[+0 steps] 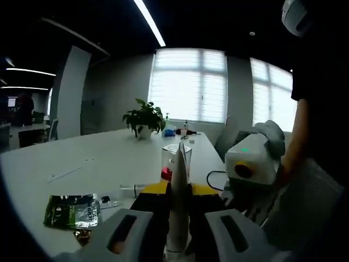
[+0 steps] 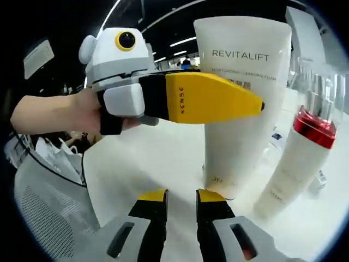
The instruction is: Arrange the skincare products in the storage area until every visible bottle or jar stands upright without overlapping.
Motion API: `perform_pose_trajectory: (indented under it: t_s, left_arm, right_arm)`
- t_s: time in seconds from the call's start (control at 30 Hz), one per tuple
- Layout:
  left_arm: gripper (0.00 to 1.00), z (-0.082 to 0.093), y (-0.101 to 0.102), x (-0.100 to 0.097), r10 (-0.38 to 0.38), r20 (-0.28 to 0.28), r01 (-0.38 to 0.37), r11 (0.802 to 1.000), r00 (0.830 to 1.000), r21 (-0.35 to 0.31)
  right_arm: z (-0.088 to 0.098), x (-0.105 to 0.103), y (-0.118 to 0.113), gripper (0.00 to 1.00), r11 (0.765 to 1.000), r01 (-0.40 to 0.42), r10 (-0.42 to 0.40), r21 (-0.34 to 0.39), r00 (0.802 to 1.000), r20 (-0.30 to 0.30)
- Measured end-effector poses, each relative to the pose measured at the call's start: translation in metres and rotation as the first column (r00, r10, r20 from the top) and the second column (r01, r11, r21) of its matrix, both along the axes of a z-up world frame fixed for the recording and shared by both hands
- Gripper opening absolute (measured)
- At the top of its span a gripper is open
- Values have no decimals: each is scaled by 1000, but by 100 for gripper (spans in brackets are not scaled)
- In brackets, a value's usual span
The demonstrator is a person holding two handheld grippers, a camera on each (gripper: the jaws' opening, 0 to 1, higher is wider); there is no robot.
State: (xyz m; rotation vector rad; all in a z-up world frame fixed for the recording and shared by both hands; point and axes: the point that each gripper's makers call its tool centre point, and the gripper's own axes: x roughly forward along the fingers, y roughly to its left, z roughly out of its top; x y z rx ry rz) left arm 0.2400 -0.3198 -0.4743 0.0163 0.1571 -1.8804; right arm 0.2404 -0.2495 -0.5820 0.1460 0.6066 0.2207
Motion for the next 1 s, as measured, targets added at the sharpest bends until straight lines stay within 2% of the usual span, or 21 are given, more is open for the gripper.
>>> perform_pose_trajectory:
  t_s: [0.1,0.23,0.3,0.37,0.5,0.63,0.83,1.0]
  left_arm:
    - [10,1,0,2,5,-19,-5,1000,1000,-3]
    - [10,0,0,5,5,-51,-6,1000,999,-5]
    - [11,-1,-1,4,-4,-70,4,1000,998,-3]
    - [11,-2,0,1,-29,-85,29,1000,996,3]
    - [11,-2,-1,0,-31,-106,31,1000,994,3]
    - [11,-2,-5,4,-38,-113,38,999,993,-3]
    - [11,-2,-13,7,-55,-90,56,998,994,4]
    - [11,-2,-15,6,-66,-102,67,998,993,1]
  right_arm:
    - [-6,4,1,12,999,47,-47,11,999,-4]
    - [-11,8,-4,12,995,100,-100,-11,995,-13]
    - [-14,9,-11,10,988,143,-145,-60,989,-18]
    - [-14,9,-10,11,986,155,-156,-66,988,-14]
    - [-15,9,-13,13,982,172,-174,-80,985,-18]
    - [-14,12,-17,12,980,182,-184,-83,983,-16]
    - [-14,16,-27,12,974,207,-209,-90,978,-11]
    - [-13,17,-30,13,971,220,-221,-94,975,-8]
